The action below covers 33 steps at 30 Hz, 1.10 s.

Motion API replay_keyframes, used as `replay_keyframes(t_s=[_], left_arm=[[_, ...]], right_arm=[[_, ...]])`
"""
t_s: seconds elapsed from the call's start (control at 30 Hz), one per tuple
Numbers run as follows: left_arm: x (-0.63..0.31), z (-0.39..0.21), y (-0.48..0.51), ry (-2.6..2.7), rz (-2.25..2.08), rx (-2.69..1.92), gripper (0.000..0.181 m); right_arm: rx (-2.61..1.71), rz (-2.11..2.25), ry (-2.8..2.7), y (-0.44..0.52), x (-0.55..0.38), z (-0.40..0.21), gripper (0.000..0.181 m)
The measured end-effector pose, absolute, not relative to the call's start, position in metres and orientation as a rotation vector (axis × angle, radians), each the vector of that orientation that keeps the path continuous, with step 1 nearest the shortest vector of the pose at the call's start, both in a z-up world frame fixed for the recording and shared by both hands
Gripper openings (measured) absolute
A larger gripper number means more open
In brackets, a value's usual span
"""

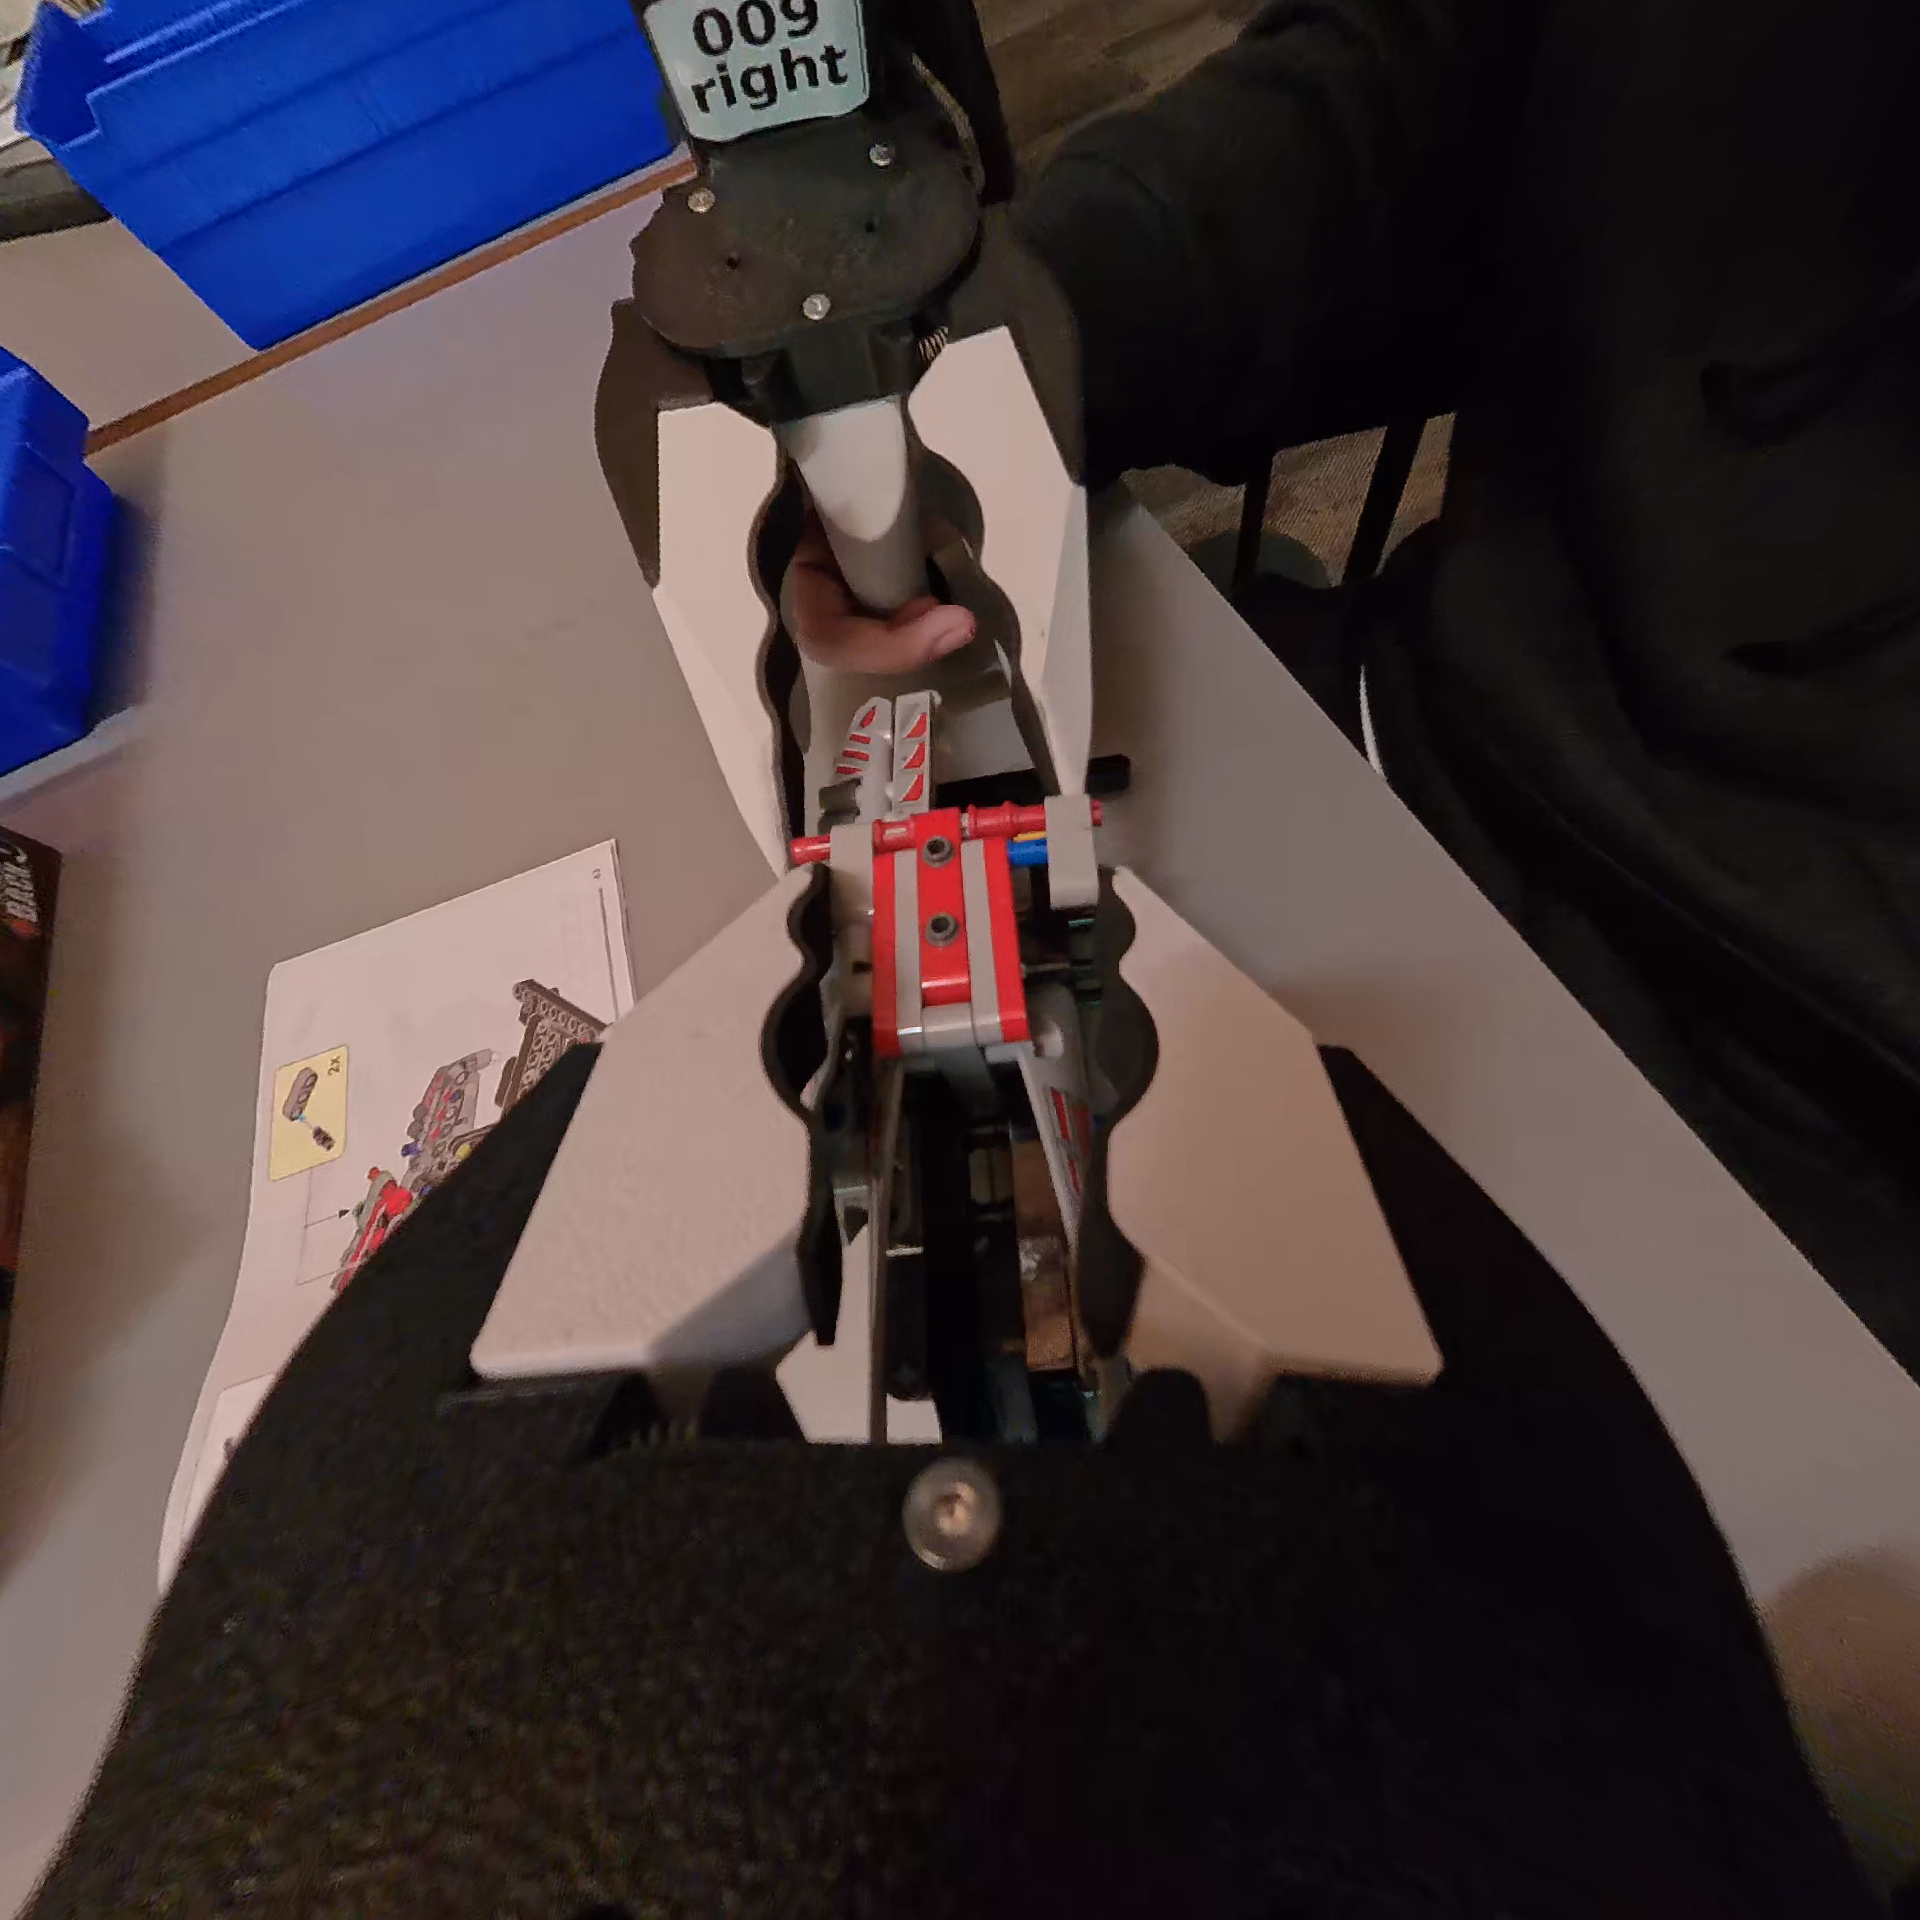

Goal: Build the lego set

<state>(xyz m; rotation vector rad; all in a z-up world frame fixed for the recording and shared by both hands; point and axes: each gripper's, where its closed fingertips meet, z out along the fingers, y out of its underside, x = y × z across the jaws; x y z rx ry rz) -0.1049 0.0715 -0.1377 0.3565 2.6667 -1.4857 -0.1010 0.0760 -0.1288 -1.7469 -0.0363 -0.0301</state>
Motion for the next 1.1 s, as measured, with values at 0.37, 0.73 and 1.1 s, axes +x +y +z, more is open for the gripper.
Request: replay_keyframes(t_s=[0.37, 0.73, 1.1], left_arm=[[-0.107, -0.138, 0.073, 2.650, -1.485, 0.411, 0.048], [-0.109, -0.139, 0.073, 2.645, -1.461, 0.413, 0.048], [-0.105, -0.140, 0.075, 2.638, -1.422, 0.365, 0.048]], right_arm=[[-1.766, -0.041, -0.090, 0.085, -0.106, -0.132, 0.055], [-1.763, -0.119, -0.070, 0.086, -0.108, -0.132, 0.056], [-1.759, 0.050, 0.003, 0.089, -0.109, -0.130, 0.063]])
